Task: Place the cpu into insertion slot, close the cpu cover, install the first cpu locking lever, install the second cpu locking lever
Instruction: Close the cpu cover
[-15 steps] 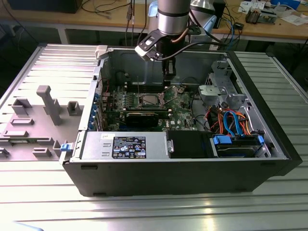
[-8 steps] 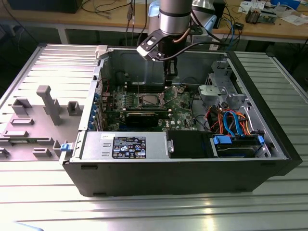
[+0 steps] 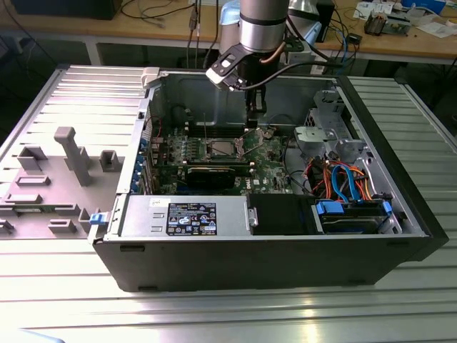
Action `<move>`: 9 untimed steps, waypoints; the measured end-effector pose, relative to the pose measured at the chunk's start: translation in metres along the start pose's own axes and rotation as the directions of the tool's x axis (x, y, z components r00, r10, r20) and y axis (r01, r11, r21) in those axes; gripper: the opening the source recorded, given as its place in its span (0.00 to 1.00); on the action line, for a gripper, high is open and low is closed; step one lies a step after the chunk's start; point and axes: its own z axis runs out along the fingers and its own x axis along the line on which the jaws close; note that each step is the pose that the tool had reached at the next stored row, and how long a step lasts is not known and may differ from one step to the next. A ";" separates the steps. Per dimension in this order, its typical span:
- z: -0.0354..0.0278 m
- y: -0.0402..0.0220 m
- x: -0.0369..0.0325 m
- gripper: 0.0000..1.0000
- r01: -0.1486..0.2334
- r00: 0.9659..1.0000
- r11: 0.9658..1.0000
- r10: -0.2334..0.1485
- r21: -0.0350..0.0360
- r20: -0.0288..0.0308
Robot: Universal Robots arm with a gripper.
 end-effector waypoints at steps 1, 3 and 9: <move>0.0000 0.0001 0.0000 0.11 0.000 1.000 1.000 0.000 0.000 0.000; 0.0011 0.0063 0.0000 0.11 0.000 1.000 1.000 0.000 0.000 0.000; 0.0061 0.0254 -0.0002 0.11 0.000 1.000 1.000 0.000 0.000 0.000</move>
